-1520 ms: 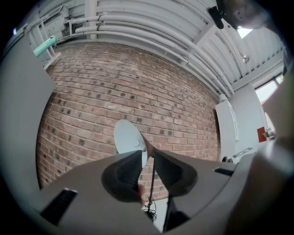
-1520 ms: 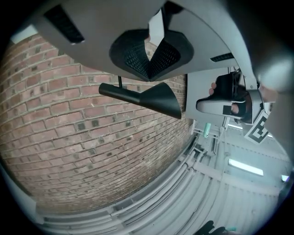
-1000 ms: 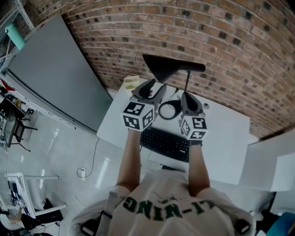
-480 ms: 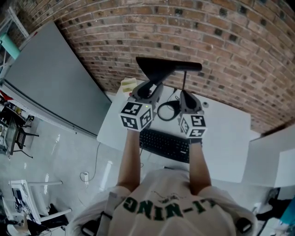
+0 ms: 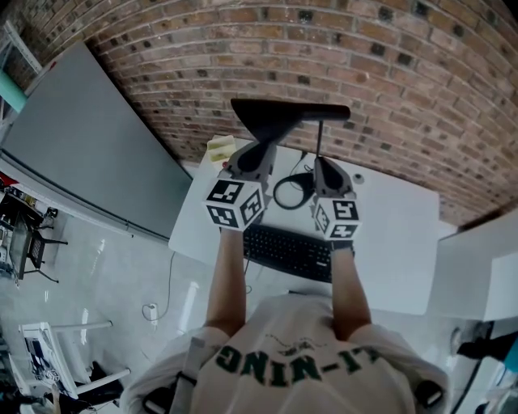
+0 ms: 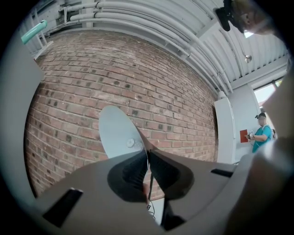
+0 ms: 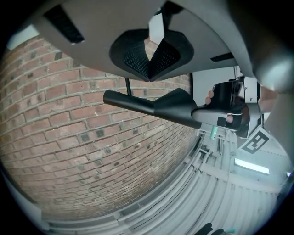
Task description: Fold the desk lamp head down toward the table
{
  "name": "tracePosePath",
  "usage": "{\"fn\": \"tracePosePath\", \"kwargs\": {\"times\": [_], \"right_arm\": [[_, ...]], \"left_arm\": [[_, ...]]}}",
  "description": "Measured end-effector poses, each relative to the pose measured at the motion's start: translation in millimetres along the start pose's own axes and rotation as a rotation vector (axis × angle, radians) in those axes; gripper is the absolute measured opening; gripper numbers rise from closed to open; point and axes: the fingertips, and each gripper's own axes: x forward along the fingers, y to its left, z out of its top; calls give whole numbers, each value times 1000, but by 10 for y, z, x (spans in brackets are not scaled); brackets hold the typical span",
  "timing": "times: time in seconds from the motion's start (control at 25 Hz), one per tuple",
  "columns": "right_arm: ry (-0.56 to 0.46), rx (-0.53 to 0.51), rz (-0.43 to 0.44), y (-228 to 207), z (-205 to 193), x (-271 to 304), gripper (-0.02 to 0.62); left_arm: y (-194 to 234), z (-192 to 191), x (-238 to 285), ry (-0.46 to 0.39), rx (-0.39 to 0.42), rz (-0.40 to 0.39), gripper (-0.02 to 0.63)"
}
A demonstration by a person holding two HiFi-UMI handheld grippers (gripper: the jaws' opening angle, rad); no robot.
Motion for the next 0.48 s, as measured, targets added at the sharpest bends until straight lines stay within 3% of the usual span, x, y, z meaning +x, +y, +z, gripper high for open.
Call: {"fn": "tracePosePath", "kwargs": {"times": [0.48], "right_arm": [[11,3,-10,-4,-69,0,-6]], "left_arm": [[0,-69,-14,11,-20,-18,12]]}}
